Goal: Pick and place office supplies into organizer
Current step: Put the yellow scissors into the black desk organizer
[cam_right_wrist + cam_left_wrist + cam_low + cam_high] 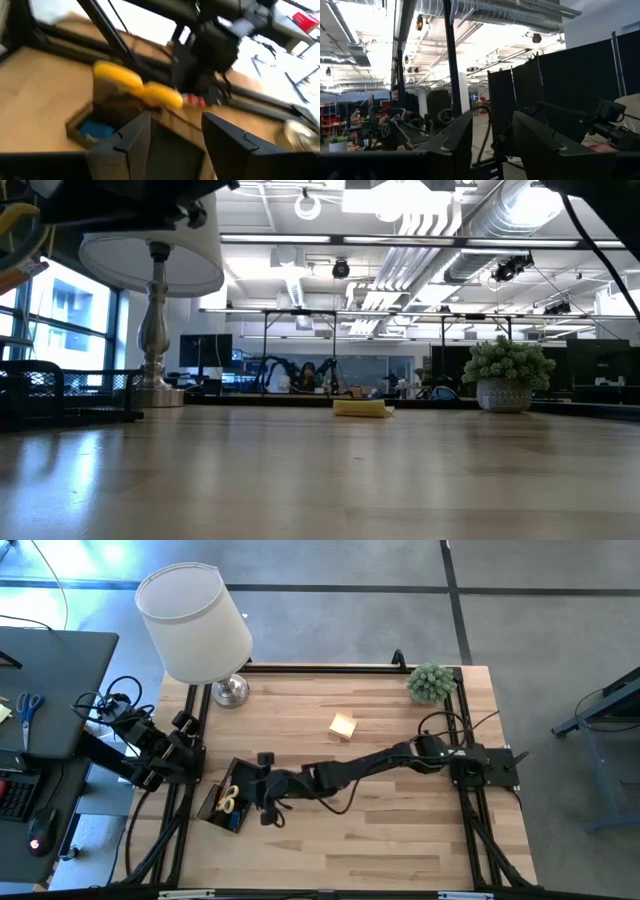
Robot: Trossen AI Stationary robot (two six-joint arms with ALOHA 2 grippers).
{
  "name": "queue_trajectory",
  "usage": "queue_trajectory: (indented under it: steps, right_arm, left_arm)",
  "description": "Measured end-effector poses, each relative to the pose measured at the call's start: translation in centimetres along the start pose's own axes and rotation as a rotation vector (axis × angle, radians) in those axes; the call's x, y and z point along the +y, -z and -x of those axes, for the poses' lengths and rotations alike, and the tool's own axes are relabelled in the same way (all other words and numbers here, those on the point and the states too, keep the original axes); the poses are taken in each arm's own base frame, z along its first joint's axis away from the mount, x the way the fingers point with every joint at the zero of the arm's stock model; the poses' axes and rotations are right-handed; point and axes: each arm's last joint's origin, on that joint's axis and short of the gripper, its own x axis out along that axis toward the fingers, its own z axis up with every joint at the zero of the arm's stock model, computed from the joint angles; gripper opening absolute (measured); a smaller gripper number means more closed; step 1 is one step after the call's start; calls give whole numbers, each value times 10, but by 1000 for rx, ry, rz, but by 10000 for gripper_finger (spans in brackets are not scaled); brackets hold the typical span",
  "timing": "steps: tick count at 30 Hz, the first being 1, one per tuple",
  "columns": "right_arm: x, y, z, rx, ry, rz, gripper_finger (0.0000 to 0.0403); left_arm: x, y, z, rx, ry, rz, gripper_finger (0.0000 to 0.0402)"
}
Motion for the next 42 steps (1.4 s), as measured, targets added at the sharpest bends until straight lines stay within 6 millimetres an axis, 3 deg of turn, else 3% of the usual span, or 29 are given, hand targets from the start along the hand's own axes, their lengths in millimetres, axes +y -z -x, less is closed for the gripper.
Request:
queue_trajectory:
  steps: [7, 17, 23, 26, 30, 33, 37, 42]
  right_arm:
    - [-11, 13, -17, -40, 46, -3, 172]
    - [-14, -8, -14, -278, 1, -25, 151]
    - [-5, 6, -20, -174, 29, 3, 142]
    - [0, -3, -10, -130, 120, 63, 138]
    - [4, -27, 9, -198, 153, 109, 134]
    - [6, -27, 10, -189, 147, 112, 134]
    - [-2, -13, 4, -84, 122, 5, 133]
    - [-17, 4, -12, -102, -109, -226, 133]
  left_arm:
    - [-1, 4, 0, 42, 6, 12, 131]
    - [-1, 4, 0, 38, 5, 13, 131]
    - [-1, 3, 0, 35, 5, 16, 131]
    - [-1, 4, 0, 40, 10, 23, 131]
    - [-1, 4, 0, 40, 13, 21, 131]
    - [-1, 4, 0, 37, 13, 20, 131]
    - [-1, 3, 0, 35, 14, 19, 131]
    - [0, 4, 0, 38, -2, 18, 131]
